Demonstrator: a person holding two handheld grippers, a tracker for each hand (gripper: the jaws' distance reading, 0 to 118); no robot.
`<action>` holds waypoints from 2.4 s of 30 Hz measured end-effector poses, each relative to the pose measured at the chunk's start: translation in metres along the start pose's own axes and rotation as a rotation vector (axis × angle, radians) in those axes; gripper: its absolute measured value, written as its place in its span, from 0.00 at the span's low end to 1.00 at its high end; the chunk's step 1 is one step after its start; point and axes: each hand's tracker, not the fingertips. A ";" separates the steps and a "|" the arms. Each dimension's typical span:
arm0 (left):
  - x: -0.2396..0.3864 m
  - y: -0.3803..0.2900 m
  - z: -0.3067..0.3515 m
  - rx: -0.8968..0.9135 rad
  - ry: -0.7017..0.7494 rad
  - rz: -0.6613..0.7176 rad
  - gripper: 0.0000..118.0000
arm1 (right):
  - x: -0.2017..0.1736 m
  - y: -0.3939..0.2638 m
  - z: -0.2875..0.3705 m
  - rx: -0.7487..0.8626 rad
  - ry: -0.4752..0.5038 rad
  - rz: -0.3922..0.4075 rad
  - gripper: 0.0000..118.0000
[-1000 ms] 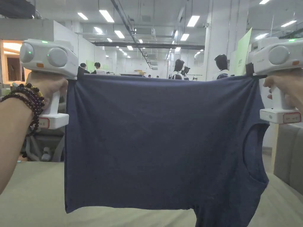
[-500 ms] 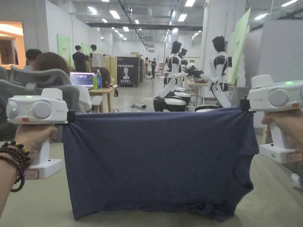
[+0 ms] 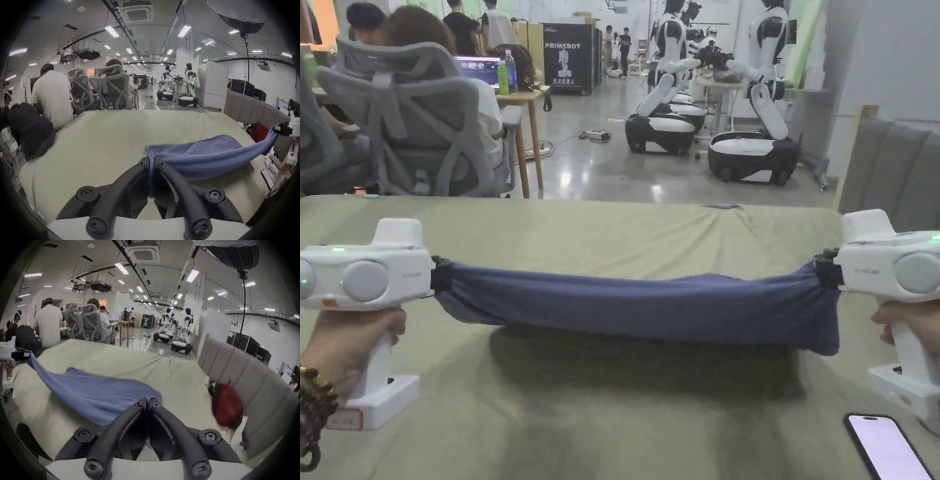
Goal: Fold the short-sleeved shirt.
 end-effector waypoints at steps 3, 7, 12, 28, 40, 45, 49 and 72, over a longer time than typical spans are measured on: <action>0.002 -0.057 0.019 -0.061 0.000 -0.007 0.02 | -0.014 -0.053 0.008 -0.082 0.031 -0.058 0.02; 0.000 -0.117 0.036 -0.148 0.011 -0.006 0.02 | -0.033 -0.107 0.012 -0.187 0.056 -0.084 0.02; -0.006 -0.160 0.038 -0.215 0.017 0.013 0.02 | -0.041 -0.148 -0.006 -0.295 0.077 -0.019 0.02; -0.020 -0.160 0.009 -0.223 0.084 0.035 0.92 | -0.048 -0.142 -0.006 -0.248 0.075 -0.069 0.94; -0.002 -0.113 0.028 -0.123 0.081 0.003 0.00 | -0.046 -0.110 0.017 -0.162 -0.007 -0.146 0.00; -0.018 -0.140 0.031 -0.204 0.091 -0.023 0.64 | -0.048 -0.111 0.018 -0.169 -0.004 -0.130 0.00; -0.033 -0.173 0.027 -0.249 0.109 -0.057 0.93 | -0.052 -0.114 0.017 -0.186 0.006 -0.126 0.00; -0.018 -0.193 0.035 -0.308 0.068 -0.055 0.01 | -0.048 -0.155 0.003 -0.333 0.007 -0.052 0.81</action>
